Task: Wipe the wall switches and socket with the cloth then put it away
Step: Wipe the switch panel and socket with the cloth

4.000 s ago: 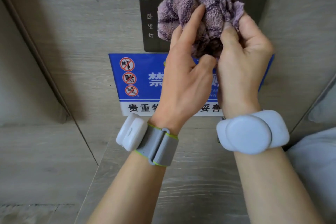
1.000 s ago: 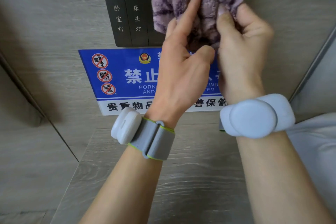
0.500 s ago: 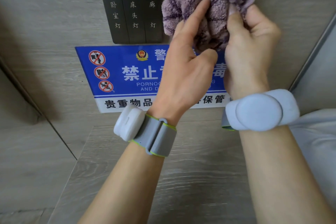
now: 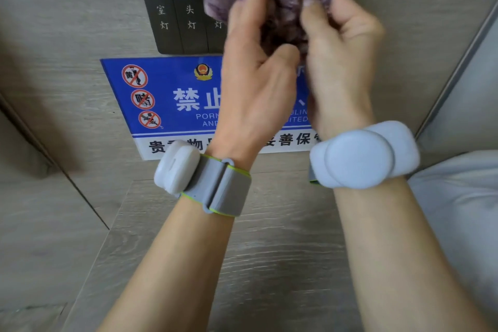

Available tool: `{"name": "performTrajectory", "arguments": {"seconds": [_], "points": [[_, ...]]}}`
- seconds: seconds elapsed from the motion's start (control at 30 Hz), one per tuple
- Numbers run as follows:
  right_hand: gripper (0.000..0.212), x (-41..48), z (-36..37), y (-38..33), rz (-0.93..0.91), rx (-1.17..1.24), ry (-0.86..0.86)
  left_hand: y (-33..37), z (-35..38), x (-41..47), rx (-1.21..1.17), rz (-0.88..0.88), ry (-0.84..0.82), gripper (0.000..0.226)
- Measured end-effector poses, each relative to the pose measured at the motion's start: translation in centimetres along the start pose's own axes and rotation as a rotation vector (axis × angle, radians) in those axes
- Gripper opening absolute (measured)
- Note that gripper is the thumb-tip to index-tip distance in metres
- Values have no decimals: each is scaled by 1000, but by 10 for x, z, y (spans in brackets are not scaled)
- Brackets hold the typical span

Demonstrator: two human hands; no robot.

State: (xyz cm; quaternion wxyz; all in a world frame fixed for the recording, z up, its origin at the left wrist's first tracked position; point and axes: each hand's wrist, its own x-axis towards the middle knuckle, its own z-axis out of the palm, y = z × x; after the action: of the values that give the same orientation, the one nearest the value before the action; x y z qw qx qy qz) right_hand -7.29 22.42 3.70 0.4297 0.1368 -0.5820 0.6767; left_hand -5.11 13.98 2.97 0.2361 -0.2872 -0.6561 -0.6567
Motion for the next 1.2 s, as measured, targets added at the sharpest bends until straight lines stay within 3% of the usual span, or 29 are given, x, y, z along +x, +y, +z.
{"name": "performTrajectory", "arguments": {"seconds": [0.27,0.4,0.47,0.67,0.83,1.03,1.2], "points": [[24,10,-22,0,31,13,100,3,8,-3,59,-22,-105,83],[15,-4,-1,-5,11,-35,-32,-2,5,-4,-9,13,99,83],[15,-7,2,-7,4,-46,-46,-4,3,-4,8,16,122,83],[30,6,-18,-4,51,8,122,1,12,-5,93,-30,-42,81],[17,-7,0,-9,30,-49,-29,-4,1,-3,5,-2,155,79],[14,5,-21,-4,22,-38,142,2,10,-3,40,-49,-3,76],[18,-5,1,-6,36,-47,11,-6,-7,-1,6,-27,169,64]]}}
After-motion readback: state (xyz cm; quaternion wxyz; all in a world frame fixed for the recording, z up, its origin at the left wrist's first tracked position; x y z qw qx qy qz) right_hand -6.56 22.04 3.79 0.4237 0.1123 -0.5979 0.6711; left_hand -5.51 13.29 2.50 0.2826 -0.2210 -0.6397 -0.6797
